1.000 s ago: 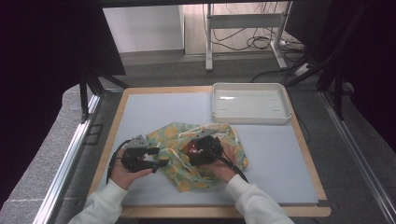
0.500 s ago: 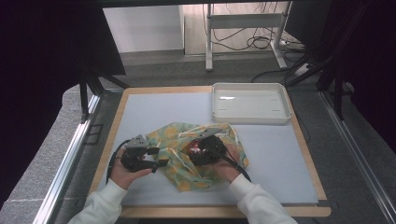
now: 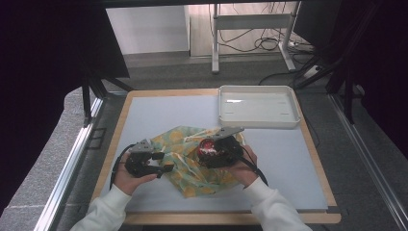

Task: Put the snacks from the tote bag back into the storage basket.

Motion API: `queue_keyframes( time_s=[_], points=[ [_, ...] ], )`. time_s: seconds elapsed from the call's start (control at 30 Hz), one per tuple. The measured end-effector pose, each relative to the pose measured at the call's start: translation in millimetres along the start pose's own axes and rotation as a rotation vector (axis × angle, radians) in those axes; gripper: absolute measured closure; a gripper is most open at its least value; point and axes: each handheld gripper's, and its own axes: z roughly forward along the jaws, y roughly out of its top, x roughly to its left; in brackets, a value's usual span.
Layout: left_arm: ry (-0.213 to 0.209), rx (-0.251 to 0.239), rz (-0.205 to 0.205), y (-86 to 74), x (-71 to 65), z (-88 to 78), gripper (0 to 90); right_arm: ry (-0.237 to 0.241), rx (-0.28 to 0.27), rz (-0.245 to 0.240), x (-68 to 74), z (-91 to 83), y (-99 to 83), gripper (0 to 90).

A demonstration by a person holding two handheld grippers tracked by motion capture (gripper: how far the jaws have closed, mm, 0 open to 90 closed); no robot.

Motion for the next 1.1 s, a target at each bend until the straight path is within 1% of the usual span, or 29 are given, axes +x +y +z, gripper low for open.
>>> queue_keyframes(
  time_s=[0.2, 0.4, 0.63, 0.73, 0.8, 0.87, 1.0, 1.1],
  points=[
    [0.002, 0.003, 0.007, 0.1, -0.2, 0.0, 33.2, 0.004, -0.024, -0.017, -0.9, -12.3, 5.5, 25.2],
    [0.001, 0.007, 0.005, -0.2, 0.1, 1.2, 33.2, 0.01, -0.052, -0.011, -3.8, -21.6, 9.4, 25.2],
    [0.001, 0.005, 0.005, -0.2, -0.6, 1.2, 33.2, 0.011, -0.062, -0.009, -7.7, -25.9, 10.5, 25.2],
    [0.004, 0.007, 0.008, 0.1, -2.2, 1.3, 33.1, 0.025, -0.07, 0.0, -11.1, -28.2, 10.9, 25.2],
    [0.003, 0.007, 0.01, 0.3, -2.7, 1.5, 33.1, 0.024, -0.073, -0.001, -12.3, -29.0, 11.3, 25.2],
    [0.003, 0.005, 0.012, 0.4, -2.4, 1.0, 33.0, 0.026, -0.083, 0.003, -14.6, -31.4, 12.5, 25.2],
    [0.003, -0.005, 0.012, 1.1, -3.5, -1.2, 32.9, 0.026, -0.119, 0.015, -20.7, -39.2, 15.9, 25.2],
    [0.0, -0.004, 0.021, 1.9, -5.1, -0.9, 32.8, 0.029, -0.124, 0.02, -23.0, -40.1, 17.3, 25.2]
  ],
)
